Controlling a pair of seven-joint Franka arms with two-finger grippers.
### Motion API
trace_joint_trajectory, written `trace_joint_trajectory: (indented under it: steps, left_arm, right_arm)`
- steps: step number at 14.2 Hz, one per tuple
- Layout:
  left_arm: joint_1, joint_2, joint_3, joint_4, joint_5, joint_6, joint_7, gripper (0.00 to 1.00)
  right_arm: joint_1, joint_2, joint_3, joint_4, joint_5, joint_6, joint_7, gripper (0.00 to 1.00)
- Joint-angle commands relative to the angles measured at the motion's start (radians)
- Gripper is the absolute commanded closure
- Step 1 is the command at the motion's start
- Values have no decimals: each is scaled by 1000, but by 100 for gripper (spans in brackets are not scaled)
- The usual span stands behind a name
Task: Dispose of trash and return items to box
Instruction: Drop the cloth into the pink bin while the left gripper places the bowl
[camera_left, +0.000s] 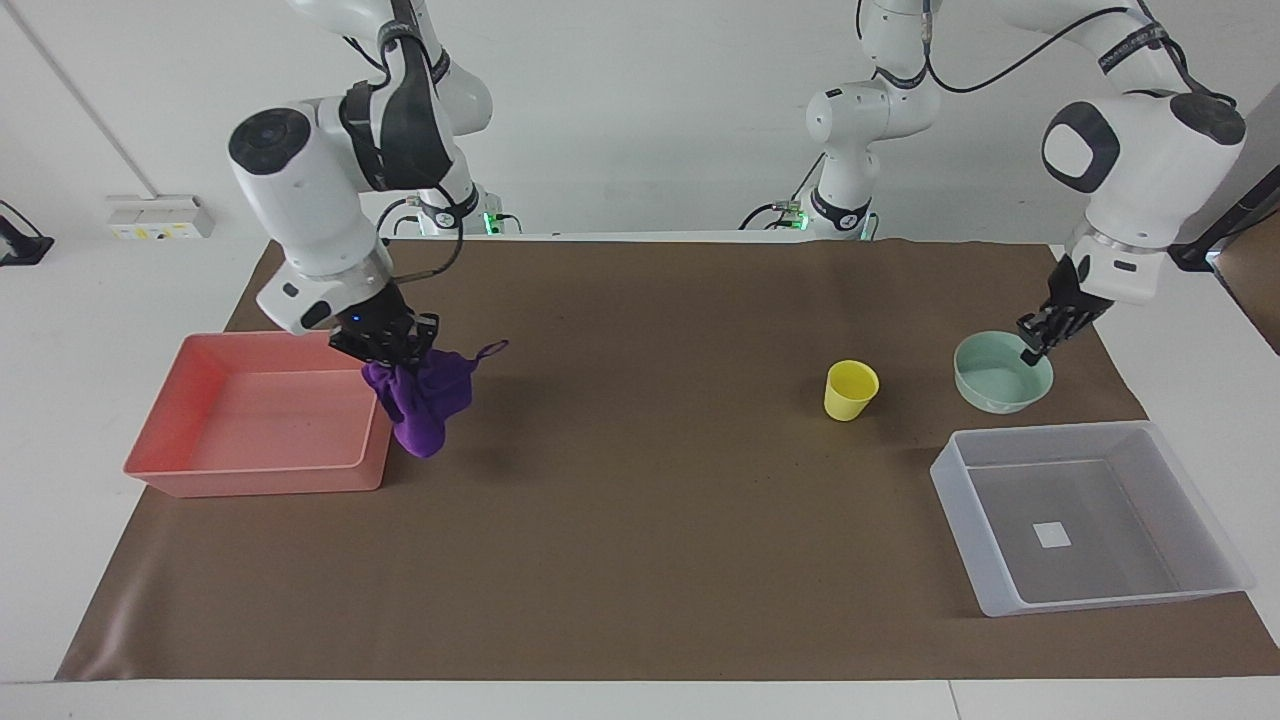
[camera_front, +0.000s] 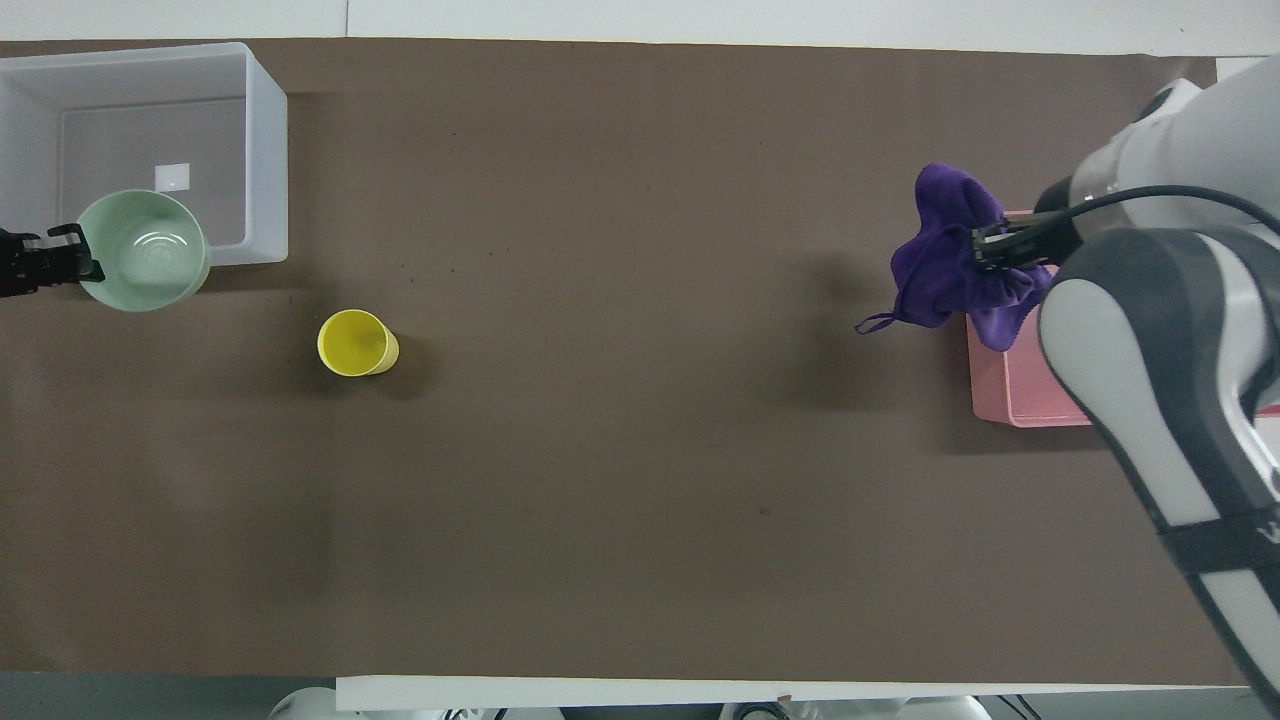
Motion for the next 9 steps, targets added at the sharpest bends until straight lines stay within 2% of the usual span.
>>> trace_joint_trajectory:
  steps: [1, 3, 5, 7, 8, 9]
  left_arm:
    - [22, 260, -5, 252, -16, 23, -4, 100]
    - [20, 338, -5, 267, -16, 125, -7, 100]
    - [11, 407, -3, 262, -13, 216, -10, 100]
    - [8, 432, 0, 261, -3, 245, -7, 100]
    - [8, 433, 0, 261, -2, 250, -7, 95]
    - [7, 433, 0, 264, -2, 249, -8, 54]
  right_arm:
    - [-164, -10, 8, -31, -3, 0, -194, 100]
    - [-236, -25, 8, -81, -18, 14, -230, 99]
    - [-270, -4, 9, -127, -70, 127, -241, 99]
    - [-271, 7, 9, -216, -84, 170, -243, 99]
    - [-274, 10, 9, -258, -84, 199, -243, 98]
    - [-272, 13, 9, -294, -84, 259, -243, 95]
